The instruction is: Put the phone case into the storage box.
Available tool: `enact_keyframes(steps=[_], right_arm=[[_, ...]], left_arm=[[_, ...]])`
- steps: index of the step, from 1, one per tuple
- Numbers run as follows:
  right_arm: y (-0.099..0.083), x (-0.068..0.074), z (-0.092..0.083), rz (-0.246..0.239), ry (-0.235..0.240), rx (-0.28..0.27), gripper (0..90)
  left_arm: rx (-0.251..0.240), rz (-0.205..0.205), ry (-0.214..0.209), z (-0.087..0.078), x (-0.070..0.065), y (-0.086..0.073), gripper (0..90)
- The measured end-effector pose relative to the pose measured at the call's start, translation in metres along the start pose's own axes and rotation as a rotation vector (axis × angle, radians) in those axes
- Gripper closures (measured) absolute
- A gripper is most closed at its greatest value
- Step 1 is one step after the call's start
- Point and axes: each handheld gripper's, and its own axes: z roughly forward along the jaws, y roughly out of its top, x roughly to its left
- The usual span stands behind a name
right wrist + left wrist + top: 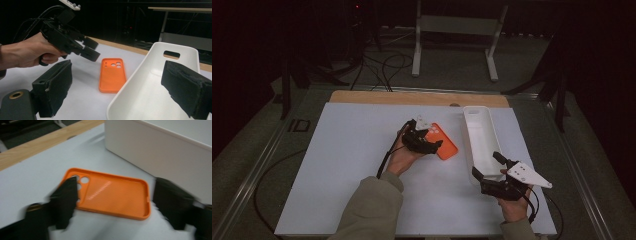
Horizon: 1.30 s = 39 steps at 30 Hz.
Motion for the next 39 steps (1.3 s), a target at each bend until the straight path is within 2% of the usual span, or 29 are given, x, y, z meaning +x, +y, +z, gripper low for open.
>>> enact_keyframes(steps=[4, 6, 9, 10, 13, 16, 21, 23, 25, 32, 39], right_arm=[[0.000, -0.001, 0.000, 0.001, -0.003, 0.000, 9.6], [0.000, -0.001, 0.000, 0.003, -0.004, -0.001, 9.6], [0.000, 0.000, 0.000, 0.000, -0.003, -0.001, 9.6], [0.000, 0.000, -0.001, -0.001, -0.003, -0.001, 9.6], [0.000, 0.000, -0.001, 0.000, -0.005, -0.003, 9.7], [0.000, -0.001, -0.001, 0.002, -0.004, -0.003, 9.6], [0.000, -0.001, -0.001, 0.000, -0.004, -0.004, 9.7], [0.000, -0.001, -0.001, 0.000, -0.003, -0.002, 9.6], [0.000, -0.001, -0.001, -0.002, -0.004, -0.003, 9.6], [0.000, -0.001, -0.002, 0.001, -0.005, -0.003, 9.7], [0.000, -0.002, -0.002, -0.002, -0.008, -0.003, 9.7]], left_arm=[[0.016, 0.016, -0.024, 0.005, -0.005, 0.002, 50.6], [0.019, 0.007, -0.035, 0.007, -0.006, 0.003, 61.5], [0.030, 0.002, -0.040, 0.011, -0.007, 0.004, 72.9], [0.049, 0.007, -0.065, 0.015, -0.010, 0.004, 77.7], [0.067, 0.010, -0.070, 0.019, -0.012, 0.003, 89.5], [0.084, -0.005, -0.082, 0.027, -0.013, 0.001, 90.0], [0.113, 0.003, -0.086, 0.034, -0.016, -0.002, 90.0], [0.139, 0.002, -0.094, 0.040, -0.018, -0.006, 90.0], [0.141, 0.000, -0.096, 0.041, -0.019, -0.007, 90.0], [0.196, 0.005, -0.124, 0.054, -0.027, -0.015, 90.0], [0.206, -0.023, -0.128, 0.056, -0.030, -0.021, 90.0]])
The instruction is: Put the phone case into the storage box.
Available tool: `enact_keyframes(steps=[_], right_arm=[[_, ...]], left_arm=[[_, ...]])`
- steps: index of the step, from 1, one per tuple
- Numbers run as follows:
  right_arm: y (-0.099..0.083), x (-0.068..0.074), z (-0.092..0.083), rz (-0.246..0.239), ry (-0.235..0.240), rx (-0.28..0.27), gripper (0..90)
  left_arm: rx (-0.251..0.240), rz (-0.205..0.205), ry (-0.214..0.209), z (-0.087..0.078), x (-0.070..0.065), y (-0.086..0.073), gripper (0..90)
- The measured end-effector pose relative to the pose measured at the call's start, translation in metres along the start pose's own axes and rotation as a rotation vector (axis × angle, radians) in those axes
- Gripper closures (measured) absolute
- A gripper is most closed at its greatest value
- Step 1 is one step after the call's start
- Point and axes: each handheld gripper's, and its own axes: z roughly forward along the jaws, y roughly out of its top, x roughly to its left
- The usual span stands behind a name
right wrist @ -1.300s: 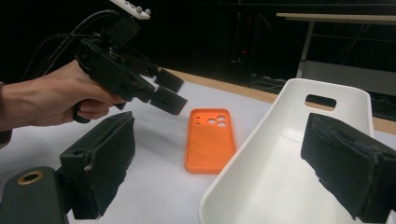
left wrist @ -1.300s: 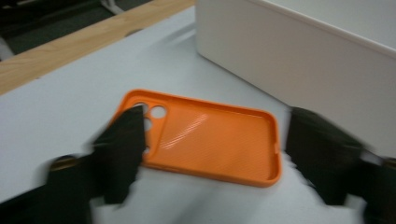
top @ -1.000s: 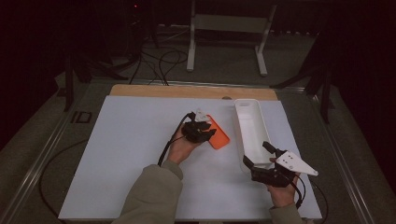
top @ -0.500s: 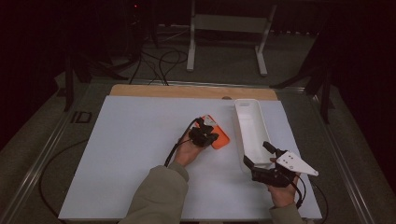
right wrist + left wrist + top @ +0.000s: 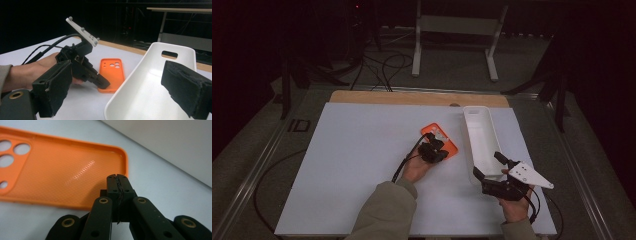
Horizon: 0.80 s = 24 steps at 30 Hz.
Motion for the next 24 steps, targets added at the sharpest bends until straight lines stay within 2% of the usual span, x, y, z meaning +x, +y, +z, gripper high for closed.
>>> enact_keyframes(steps=[2, 5, 8, 16, 24], right_arm=[[0.000, 0.000, 0.000, 0.001, -0.001, -0.001, 9.6], [0.000, 0.000, -0.001, 0.001, -0.001, -0.001, 9.7], [0.000, 0.000, -0.001, 0.000, -0.002, -0.002, 9.6], [0.000, 0.000, -0.001, 0.002, -0.004, -0.001, 9.7], [-0.001, 0.000, -0.001, 0.004, -0.006, 0.000, 9.6]], left_arm=[[0.003, -0.005, 0.005, -0.002, 0.001, -0.001, 90.0], [0.036, 0.029, 0.030, -0.006, -0.001, -0.001, 90.0], [0.044, 0.032, 0.035, -0.009, 0.000, -0.003, 90.0], [0.055, 0.020, 0.050, -0.022, 0.006, -0.014, 90.0], [0.057, -0.024, 0.080, -0.040, 0.022, -0.030, 90.0]])
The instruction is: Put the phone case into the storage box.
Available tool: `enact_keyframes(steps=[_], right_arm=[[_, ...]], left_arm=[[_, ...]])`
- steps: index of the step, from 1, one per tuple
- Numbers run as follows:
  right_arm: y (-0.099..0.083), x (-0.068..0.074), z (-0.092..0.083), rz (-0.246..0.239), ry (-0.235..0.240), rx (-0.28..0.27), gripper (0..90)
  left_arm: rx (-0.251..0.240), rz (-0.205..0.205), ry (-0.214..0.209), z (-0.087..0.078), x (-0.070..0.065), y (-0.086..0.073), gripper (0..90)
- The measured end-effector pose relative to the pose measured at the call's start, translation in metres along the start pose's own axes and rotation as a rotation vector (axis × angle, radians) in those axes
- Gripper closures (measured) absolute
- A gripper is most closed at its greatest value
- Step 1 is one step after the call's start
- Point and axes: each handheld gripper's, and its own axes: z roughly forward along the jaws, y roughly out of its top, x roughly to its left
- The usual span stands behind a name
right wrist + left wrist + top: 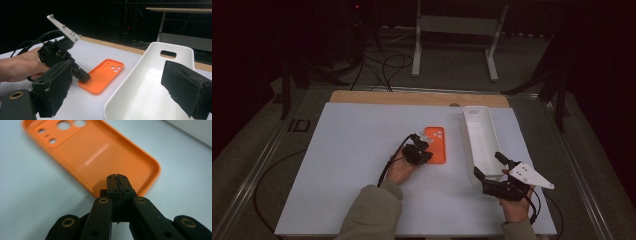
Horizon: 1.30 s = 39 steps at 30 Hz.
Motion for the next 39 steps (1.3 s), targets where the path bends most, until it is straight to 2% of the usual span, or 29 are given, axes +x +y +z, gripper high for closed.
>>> enact_keyframes(steps=[11, 15, 21, 25, 30, 35, 39], right_arm=[[0.001, -0.002, 0.000, -0.002, 0.001, -0.004, 11.0], [0.000, -0.003, 0.002, -0.005, 0.001, -0.001, 11.0], [-0.001, -0.005, 0.006, -0.018, 0.010, 0.008, 11.2], [0.000, -0.008, 0.009, -0.016, 0.015, 0.019, 11.2], [-0.001, -0.010, 0.013, -0.027, 0.019, 0.046, 11.0], [-0.003, -0.013, 0.014, -0.032, 0.024, 0.049, 11.0], [-0.003, -0.014, 0.014, -0.032, 0.023, 0.050, 11.0]], left_arm=[[0.006, -0.039, 0.039, -0.020, 0.021, -0.020, 90.0], [0.004, -0.057, 0.057, -0.030, 0.031, -0.031, 90.0], [0.010, -0.063, 0.088, -0.045, 0.042, -0.047, 90.0], [0.001, -0.085, 0.102, -0.055, 0.050, -0.059, 90.0], [0.002, -0.088, 0.120, -0.066, 0.055, -0.072, 90.0], [0.004, -0.076, 0.132, -0.075, 0.057, -0.082, 90.0], [-0.011, -0.090, 0.131, -0.082, 0.060, -0.092, 90.0]])
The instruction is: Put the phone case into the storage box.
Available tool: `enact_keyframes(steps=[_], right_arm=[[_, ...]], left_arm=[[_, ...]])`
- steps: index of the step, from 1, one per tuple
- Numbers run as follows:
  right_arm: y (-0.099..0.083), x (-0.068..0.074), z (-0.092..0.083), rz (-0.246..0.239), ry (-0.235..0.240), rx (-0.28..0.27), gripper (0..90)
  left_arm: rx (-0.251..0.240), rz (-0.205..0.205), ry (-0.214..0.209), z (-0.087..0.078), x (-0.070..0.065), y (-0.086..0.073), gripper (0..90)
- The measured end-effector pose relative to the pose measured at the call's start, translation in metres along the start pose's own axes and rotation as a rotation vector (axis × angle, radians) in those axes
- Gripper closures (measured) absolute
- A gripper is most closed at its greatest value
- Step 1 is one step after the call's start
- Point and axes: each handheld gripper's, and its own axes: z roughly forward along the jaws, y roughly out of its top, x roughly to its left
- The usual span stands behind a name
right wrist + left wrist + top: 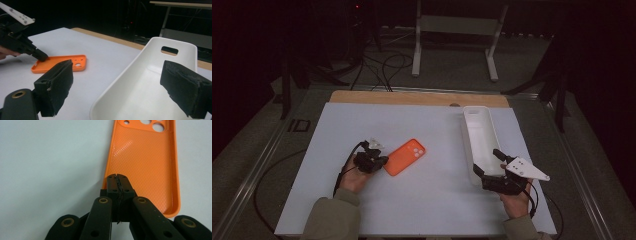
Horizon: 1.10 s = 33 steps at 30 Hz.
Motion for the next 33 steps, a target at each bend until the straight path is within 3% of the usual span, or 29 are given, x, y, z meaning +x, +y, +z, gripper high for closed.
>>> enact_keyframes(steps=[4, 8, 11, 15, 17, 21, 24, 27, 33], right_arm=[[-0.001, 0.000, 0.001, 0.001, -0.001, 0.000, 11.0], [-0.001, 0.001, 0.001, 0.001, 0.000, -0.003, 11.1], [-0.001, 0.001, 0.001, 0.002, -0.001, -0.005, 11.1], [-0.001, 0.001, 0.000, 0.006, -0.001, -0.006, 11.0], [-0.001, 0.001, 0.000, 0.007, 0.001, -0.006, 11.0], [-0.001, 0.002, 0.001, 0.004, 0.011, -0.006, 11.0], [-0.001, 0.003, 0.002, -0.003, 0.020, -0.003, 11.0], [0.000, 0.002, 0.001, 0.005, 0.023, -0.005, 10.9], [0.000, 0.002, 0.000, 0.008, 0.026, -0.008, 10.8]], left_arm=[[-0.009, -0.005, 0.007, 0.001, -0.001, 0.000, 90.0], [-0.028, -0.001, 0.007, 0.001, -0.002, 0.001, 80.3], [-0.129, -0.022, 0.020, -0.012, -0.001, 0.003, 64.2], [-0.283, -0.056, 0.020, -0.041, 0.003, 0.002, 54.8], [-0.358, -0.054, 0.045, -0.057, 0.005, -0.002, 50.2], [-0.458, -0.051, 0.045, -0.085, 0.008, -0.014, 40.4], [-0.489, -0.021, 0.083, -0.100, 0.007, -0.026, 29.7], [-0.493, -0.026, 0.096, -0.110, 0.007, -0.040, 19.2], [-0.491, -0.005, 0.075, -0.121, 0.006, -0.057, 8.7]])
